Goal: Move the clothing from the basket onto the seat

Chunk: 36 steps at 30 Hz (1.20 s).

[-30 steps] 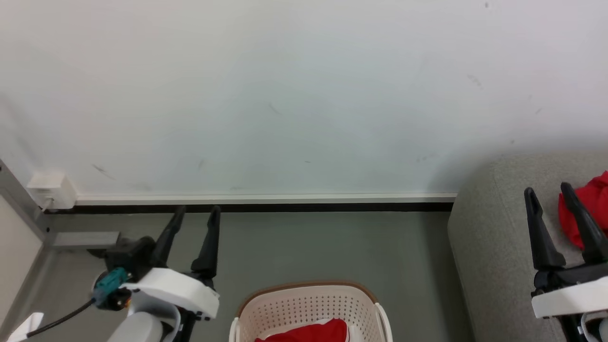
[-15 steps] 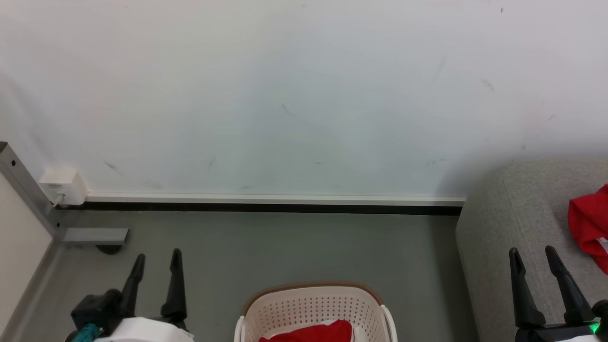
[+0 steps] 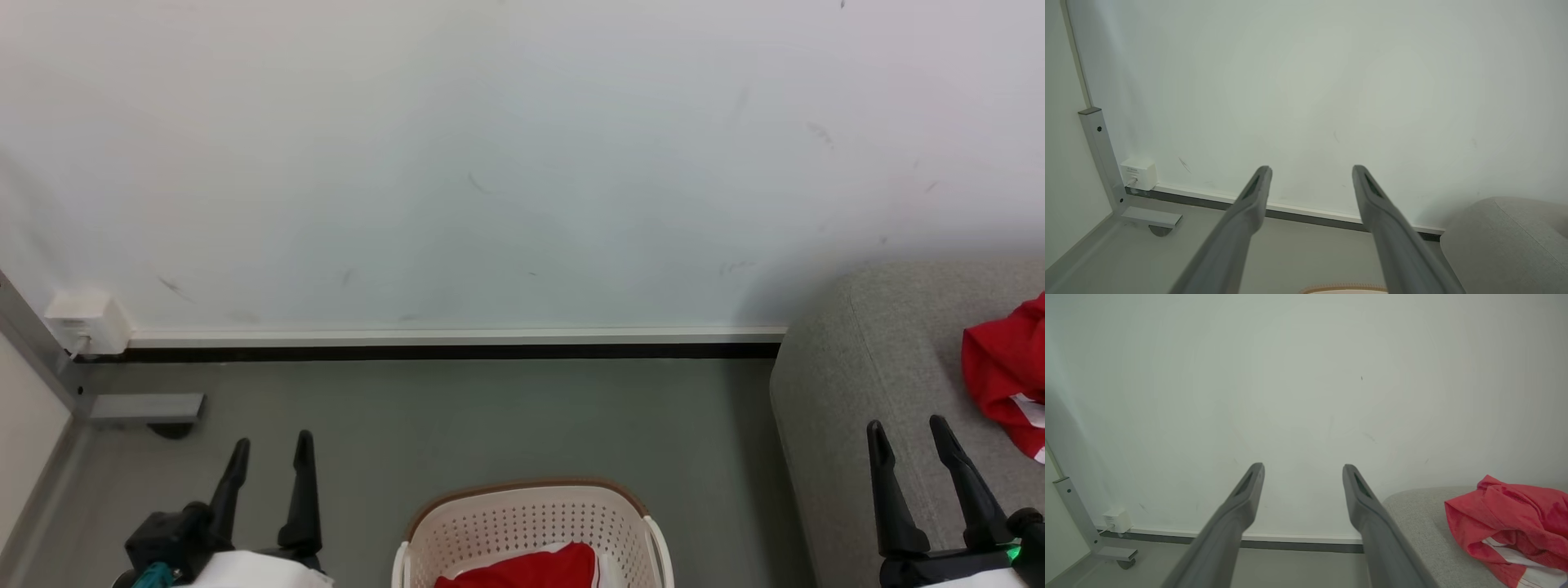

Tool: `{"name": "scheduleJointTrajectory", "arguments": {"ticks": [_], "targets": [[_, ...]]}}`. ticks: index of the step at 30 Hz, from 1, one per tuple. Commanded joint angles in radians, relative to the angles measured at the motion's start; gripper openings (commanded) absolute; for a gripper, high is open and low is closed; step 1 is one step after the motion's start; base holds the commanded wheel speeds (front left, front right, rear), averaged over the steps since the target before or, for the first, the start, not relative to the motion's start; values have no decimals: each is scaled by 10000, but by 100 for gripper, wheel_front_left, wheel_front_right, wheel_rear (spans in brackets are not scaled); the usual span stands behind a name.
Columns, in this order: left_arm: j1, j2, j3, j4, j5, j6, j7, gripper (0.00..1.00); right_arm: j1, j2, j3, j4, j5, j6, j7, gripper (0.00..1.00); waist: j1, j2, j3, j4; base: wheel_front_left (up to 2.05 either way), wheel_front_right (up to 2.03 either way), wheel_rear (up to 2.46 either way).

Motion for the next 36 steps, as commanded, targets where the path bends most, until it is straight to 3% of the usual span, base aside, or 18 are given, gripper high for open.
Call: {"name": "scheduleJointTrajectory", "arguments": {"ticks": [1,9,21,36], "targets": [[-45,-20,65,32,73,-29,-5,100,-135,-88,24,44,-7,-22,5,100,-1,0,28,-22,0,0,0],[-380,-207,124,393,580,-250,-5,100,-462,-184,211,335,-38,-22,5,100,-1,0,444,-314,0,0,0],[-2186,-214,-88,957,1089,-439,-5,100,-2002,-181,371,-111,252,-22,5,100,-1,0,2999,-1204,0,0,0],[-5145,-116,-1090,3924,1601,-755,641,100,-3915,-23,193,-1568,243,-22,5,100,-1,0,5979,-2011,0,0,0]]}}
